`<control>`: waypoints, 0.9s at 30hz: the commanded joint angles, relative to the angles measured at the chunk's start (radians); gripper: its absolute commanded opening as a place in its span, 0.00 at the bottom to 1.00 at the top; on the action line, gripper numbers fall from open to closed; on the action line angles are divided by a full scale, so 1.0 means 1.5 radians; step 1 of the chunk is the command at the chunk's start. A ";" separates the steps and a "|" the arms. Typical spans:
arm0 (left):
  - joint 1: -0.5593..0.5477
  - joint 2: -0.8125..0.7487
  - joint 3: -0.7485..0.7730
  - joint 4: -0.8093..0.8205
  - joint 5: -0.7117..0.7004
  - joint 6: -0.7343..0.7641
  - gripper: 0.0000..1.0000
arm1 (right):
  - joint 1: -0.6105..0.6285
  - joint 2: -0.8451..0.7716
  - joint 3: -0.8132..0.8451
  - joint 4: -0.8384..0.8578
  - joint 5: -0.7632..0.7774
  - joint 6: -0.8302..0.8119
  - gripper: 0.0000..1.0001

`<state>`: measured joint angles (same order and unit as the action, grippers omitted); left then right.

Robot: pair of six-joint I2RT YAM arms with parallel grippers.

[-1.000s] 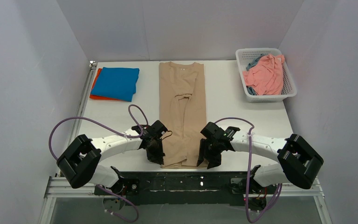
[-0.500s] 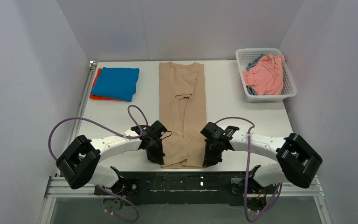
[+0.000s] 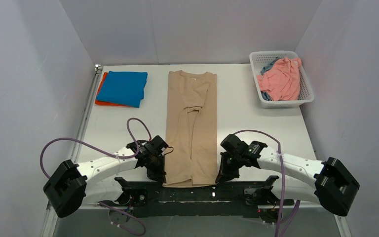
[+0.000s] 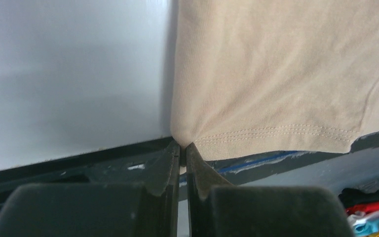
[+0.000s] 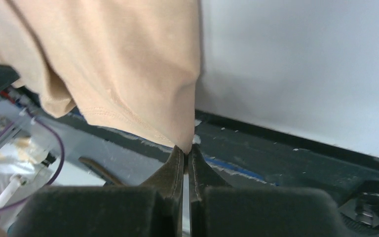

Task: Fold and stack the t-shirts
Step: Grab the bottom of the folded rectangular tshirt with both arms, then fold the folded rectangular tshirt in 1/3 of the way

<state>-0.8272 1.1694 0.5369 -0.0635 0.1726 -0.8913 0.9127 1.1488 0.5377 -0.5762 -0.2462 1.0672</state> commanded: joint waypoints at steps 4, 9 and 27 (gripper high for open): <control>-0.009 -0.064 -0.027 -0.193 0.047 0.017 0.00 | 0.027 -0.043 -0.008 -0.008 -0.045 0.018 0.01; -0.011 -0.107 -0.004 -0.216 0.028 -0.017 0.00 | 0.046 -0.041 0.018 -0.049 -0.027 0.021 0.01; 0.125 0.152 0.376 -0.303 -0.122 0.112 0.00 | -0.112 0.173 0.415 -0.187 0.159 -0.187 0.01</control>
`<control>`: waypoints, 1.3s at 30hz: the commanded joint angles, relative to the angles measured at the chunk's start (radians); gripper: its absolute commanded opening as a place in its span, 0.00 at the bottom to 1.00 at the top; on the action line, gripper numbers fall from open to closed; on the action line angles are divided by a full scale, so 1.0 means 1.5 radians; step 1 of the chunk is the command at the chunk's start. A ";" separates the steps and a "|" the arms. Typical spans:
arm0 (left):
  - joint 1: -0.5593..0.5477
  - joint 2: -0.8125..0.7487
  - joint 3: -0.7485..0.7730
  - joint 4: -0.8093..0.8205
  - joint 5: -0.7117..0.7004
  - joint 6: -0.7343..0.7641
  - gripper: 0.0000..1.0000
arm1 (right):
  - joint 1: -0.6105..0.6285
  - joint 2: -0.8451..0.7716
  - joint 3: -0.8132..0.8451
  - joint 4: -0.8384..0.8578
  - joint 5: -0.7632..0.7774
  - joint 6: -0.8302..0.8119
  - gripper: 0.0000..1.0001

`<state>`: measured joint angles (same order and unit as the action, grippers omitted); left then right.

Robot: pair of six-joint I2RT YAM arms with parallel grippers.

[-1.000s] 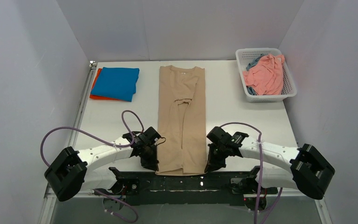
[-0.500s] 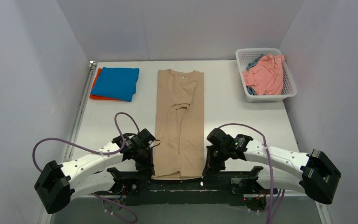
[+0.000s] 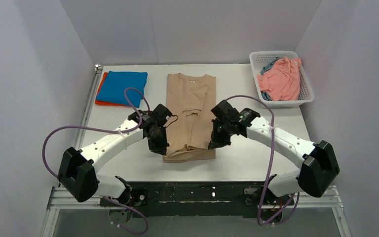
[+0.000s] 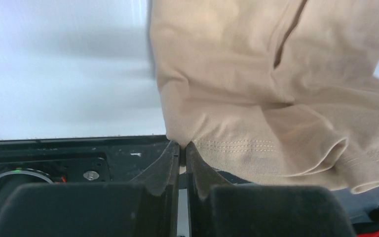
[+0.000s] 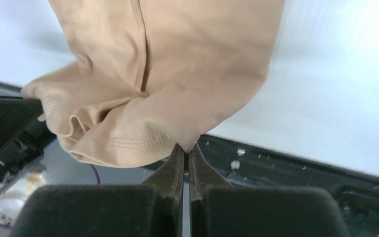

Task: Fold and stack the t-shirts
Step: Fold the folded rectangular tshirt in 1/3 of the way

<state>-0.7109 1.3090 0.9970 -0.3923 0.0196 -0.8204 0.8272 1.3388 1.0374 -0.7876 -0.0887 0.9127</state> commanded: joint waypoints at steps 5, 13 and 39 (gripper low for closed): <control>0.093 0.158 0.192 -0.089 -0.035 0.119 0.00 | -0.119 0.137 0.190 -0.049 0.044 -0.145 0.01; 0.177 0.320 0.346 -0.110 -0.024 0.175 0.00 | -0.181 0.278 0.321 -0.045 0.014 -0.198 0.01; 0.251 0.598 0.600 -0.117 0.062 0.183 0.00 | -0.269 0.465 0.435 -0.001 -0.062 -0.168 0.01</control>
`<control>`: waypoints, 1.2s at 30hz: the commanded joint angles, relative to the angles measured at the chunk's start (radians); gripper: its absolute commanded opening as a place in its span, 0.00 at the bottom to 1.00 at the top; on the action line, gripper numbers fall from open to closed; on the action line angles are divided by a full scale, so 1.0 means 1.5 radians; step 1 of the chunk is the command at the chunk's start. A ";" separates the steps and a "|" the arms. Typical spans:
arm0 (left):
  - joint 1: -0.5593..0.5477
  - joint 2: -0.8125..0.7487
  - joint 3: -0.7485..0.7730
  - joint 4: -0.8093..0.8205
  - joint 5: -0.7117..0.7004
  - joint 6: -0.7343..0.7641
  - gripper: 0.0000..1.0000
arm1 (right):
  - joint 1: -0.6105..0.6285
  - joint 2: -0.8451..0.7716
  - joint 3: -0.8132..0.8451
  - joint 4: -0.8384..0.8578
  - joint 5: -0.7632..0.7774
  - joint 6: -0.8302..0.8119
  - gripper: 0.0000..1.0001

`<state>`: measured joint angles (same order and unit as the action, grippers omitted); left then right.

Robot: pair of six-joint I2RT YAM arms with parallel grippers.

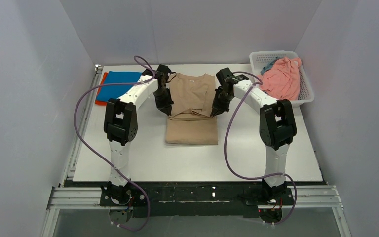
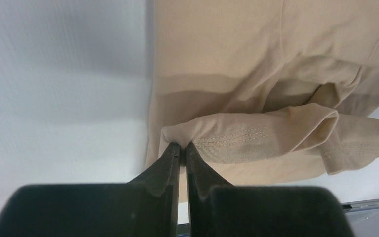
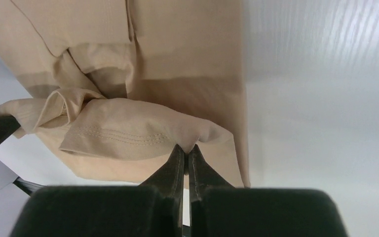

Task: Fold and stack the t-shirts
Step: Fold the folded rectangular tshirt in 1/3 of the way

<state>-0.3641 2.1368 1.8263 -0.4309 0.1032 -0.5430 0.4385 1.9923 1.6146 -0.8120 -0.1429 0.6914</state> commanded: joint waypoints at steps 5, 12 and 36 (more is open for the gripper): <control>0.026 0.117 0.138 -0.106 0.025 -0.009 0.39 | -0.026 0.086 0.130 0.000 -0.021 -0.002 0.25; 0.066 0.099 0.259 -0.166 -0.001 -0.032 0.98 | -0.051 0.115 0.263 -0.046 -0.015 -0.025 0.70; 0.069 -0.623 -0.699 0.008 0.041 -0.154 0.98 | 0.079 0.042 -0.008 0.235 -0.058 -0.139 0.84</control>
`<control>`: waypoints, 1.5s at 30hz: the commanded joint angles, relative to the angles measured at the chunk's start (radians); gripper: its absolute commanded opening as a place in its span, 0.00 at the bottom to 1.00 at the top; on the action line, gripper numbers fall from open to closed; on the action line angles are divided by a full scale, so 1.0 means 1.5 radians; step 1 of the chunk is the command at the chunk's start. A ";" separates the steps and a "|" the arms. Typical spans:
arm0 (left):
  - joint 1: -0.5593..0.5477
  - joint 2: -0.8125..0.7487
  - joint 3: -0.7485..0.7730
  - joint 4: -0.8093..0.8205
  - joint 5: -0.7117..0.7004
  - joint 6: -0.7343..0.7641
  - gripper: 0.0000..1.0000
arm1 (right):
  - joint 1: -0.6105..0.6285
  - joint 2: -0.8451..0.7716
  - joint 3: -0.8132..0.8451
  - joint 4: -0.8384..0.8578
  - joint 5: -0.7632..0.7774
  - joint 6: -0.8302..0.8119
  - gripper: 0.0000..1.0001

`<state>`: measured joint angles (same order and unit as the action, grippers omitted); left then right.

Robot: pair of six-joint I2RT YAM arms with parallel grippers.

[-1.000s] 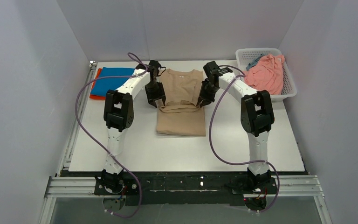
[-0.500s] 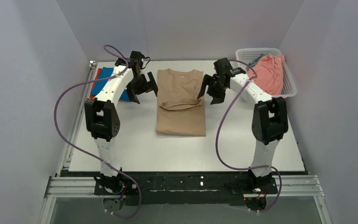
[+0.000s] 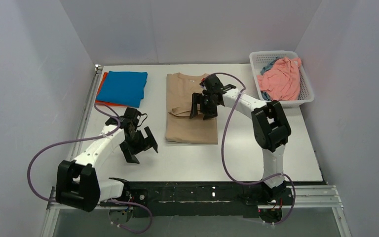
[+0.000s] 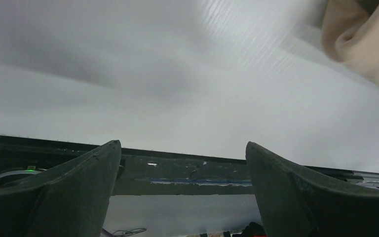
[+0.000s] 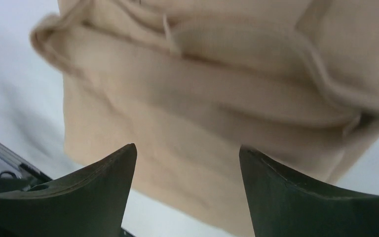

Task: Fold and stack the t-shirts
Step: Fold the folded rectangular tshirt in 1/3 of the way, then grab one side of the 2/3 rectangular tshirt with both arms

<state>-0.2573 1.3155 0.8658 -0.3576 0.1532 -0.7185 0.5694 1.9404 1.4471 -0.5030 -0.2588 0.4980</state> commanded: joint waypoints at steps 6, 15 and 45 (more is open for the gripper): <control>-0.003 -0.102 -0.072 -0.043 0.037 -0.042 0.98 | -0.028 0.195 0.302 0.039 0.089 0.011 0.84; -0.003 0.018 0.020 0.010 0.078 -0.053 0.98 | -0.075 0.169 0.328 -0.013 0.117 0.059 0.85; -0.034 0.399 0.131 0.205 0.118 -0.142 0.19 | -0.081 -0.178 -0.280 0.121 0.093 0.191 0.76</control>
<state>-0.2844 1.8412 1.0706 0.0139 0.3916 -0.9249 0.4488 1.7069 1.0542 -0.3840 -0.1154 0.7395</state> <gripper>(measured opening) 0.229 0.771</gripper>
